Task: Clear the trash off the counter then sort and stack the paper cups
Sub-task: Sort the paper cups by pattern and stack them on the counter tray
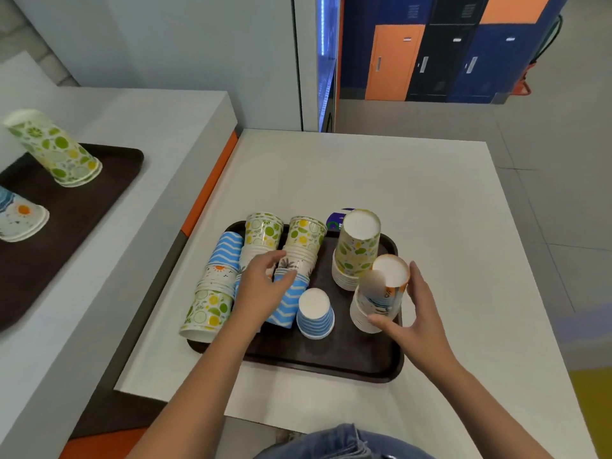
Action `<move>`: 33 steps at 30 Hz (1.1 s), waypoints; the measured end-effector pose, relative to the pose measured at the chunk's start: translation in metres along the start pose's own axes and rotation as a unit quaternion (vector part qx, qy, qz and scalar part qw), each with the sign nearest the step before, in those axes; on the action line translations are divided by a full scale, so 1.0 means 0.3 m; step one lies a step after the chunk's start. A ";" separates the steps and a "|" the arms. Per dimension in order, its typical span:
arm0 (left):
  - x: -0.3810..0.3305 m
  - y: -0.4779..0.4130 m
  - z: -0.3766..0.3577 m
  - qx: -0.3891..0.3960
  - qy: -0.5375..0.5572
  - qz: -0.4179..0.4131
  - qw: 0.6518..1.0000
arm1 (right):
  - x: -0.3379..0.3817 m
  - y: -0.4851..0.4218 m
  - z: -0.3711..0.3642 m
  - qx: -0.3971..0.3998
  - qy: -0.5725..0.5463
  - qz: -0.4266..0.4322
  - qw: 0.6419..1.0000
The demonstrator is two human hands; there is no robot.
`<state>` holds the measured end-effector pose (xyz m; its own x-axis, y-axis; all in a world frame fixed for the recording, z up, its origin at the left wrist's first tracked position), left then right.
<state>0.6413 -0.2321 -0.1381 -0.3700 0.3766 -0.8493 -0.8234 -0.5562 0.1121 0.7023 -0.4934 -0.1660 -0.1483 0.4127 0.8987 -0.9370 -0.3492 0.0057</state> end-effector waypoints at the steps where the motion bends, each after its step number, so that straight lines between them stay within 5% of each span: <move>1: 0.042 0.041 0.050 -0.044 -0.015 0.007 0.999 | 0.010 0.016 0.001 -0.023 0.003 0.009 1.000; 5: 0.191 0.141 0.232 -0.183 -0.117 0.043 0.975 | 0.073 0.073 0.002 -0.157 -0.008 0.068 0.985; 9: 0.260 0.121 0.318 -0.166 -0.171 0.141 0.961 | 0.155 0.105 -0.019 -0.213 -0.071 0.158 0.962; 15: 0.356 0.016 0.320 -0.001 -0.196 0.320 0.927 | 0.269 0.126 -0.181 -0.049 -0.080 0.196 0.976; 20: 0.378 -0.022 0.312 0.071 -0.185 0.331 0.923 | 0.424 0.004 -0.393 0.129 -0.027 0.145 0.981; 25: 0.382 -0.037 0.313 0.098 -0.167 0.333 0.923 | 0.573 -0.265 -0.701 0.191 0.132 0.129 0.964; 28: 0.393 -0.046 0.321 0.109 -0.156 0.336 0.922 | 0.580 -0.416 -0.884 0.207 0.287 0.151 0.923; 33: 0.423 -0.039 0.336 0.107 -0.144 0.333 0.926 | 0.500 -0.558 -1.040 0.226 0.538 0.155 0.797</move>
<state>0.5607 -0.1033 -0.1953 -0.9004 0.2008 -0.3859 -0.4258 -0.5885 0.6873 0.7382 -0.1105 -0.1690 -0.7646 0.6445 -0.0082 -0.6282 -0.7423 0.2331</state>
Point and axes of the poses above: each hand's wrist, its own y-axis away from the middle knuckle, its own z-axis out of the back of the hand, x = y × z, the point moved 3 cm from there along -y, towards the middle knuckle, and after that the axes turned 2 degrees about y, right-handed, at the moved point
